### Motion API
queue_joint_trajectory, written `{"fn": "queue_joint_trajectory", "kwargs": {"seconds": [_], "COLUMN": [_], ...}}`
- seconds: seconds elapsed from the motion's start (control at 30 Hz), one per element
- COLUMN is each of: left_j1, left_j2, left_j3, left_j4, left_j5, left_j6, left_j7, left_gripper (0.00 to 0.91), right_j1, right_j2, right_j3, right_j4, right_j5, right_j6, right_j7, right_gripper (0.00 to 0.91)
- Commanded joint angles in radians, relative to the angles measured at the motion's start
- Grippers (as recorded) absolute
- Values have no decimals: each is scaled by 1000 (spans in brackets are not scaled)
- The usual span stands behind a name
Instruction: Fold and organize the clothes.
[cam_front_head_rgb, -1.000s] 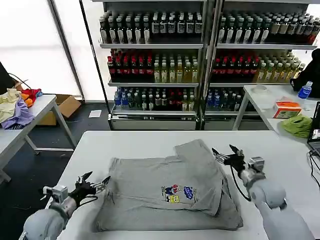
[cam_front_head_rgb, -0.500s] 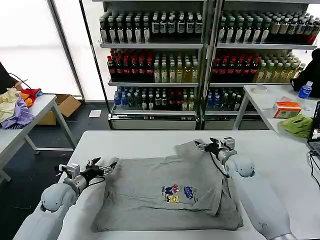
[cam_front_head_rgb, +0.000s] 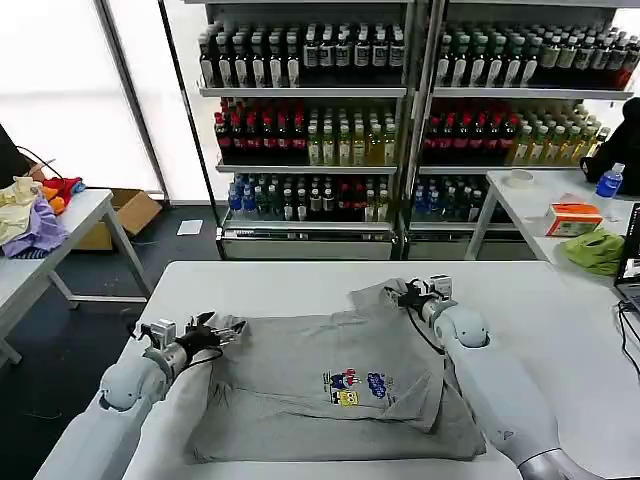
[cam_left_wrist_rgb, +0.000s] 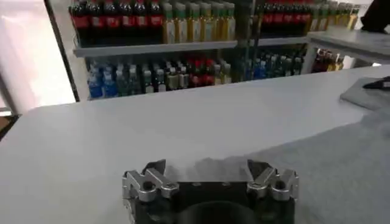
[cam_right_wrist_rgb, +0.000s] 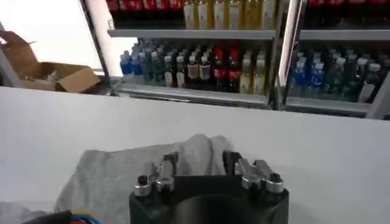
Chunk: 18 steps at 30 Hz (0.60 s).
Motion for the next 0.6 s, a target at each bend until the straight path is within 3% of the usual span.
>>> {"fn": "queue_joint_trajectory", "kwargs": {"seconds": [0.03, 0.23, 0.6], "left_j1": [1, 17, -7], "left_j2": [1, 5, 13], "left_j3": [35, 38, 40], "left_j4": [-17, -19, -5], "left_j5": [-27, -64, -90], "left_j6": [-3, -5, -34], "left_j7": [4, 4, -28], "left_gripper": [202, 20, 10], "right_j1": [13, 19, -13], "right_j2": [13, 19, 7], "right_j3": [-19, -16, -13], "right_j4": [-21, -36, 26], "right_j5": [-1, -1, 20], "right_j6": [-9, 3, 6], "right_j7": [12, 27, 27], "right_gripper": [0, 0, 0]}}
